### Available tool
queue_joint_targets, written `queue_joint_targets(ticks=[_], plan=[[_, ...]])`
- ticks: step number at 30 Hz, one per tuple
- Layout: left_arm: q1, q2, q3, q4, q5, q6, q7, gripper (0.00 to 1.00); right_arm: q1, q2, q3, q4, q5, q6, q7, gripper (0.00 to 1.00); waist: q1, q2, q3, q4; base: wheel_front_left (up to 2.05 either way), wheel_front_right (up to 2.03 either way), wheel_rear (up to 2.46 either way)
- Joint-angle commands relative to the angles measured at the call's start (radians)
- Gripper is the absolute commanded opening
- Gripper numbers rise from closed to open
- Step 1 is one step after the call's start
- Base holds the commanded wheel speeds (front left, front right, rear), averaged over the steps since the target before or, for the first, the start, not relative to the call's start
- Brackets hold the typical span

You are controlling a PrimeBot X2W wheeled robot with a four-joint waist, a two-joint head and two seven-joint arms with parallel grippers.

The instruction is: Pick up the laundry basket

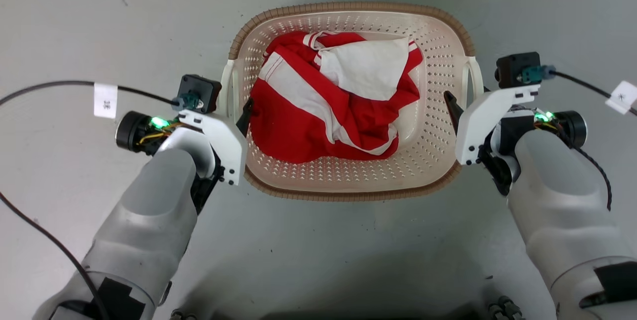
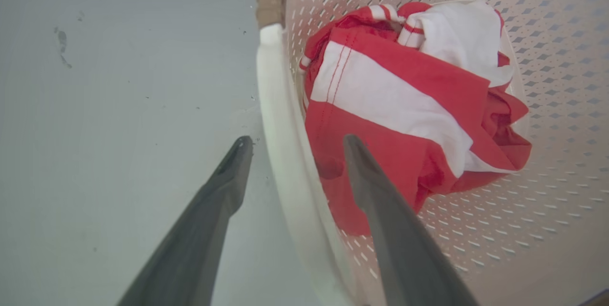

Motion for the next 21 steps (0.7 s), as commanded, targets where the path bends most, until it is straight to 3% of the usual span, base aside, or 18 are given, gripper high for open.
queue_joint_targets(ticks=[1, 13, 21], plan=[[-0.016, 0.001, -0.009, 0.001, -0.011, -0.001, 0.004, 1.00, -0.021, -0.001, -0.001, 0.011, -0.001, -0.001, 0.008, 1.00, -0.0001, 0.0000, 0.006, 0.000, 0.00, 0.00, 0.00], [-0.092, 0.050, -0.224, -0.010, -0.186, -0.001, 0.165, 1.00, -0.119, -0.001, 0.014, 0.115, 0.019, -0.001, 0.102, 1.00, -0.0001, 0.0000, 0.040, 0.006, 0.00, 0.00, 0.00], [-0.128, 0.064, -0.307, 0.000, -0.268, -0.001, 0.178, 1.00, -0.138, -0.001, 0.019, 0.133, 0.040, 0.000, 0.126, 1.00, -0.0001, 0.0000, 0.049, 0.012, 0.00, 0.00, 0.00]])
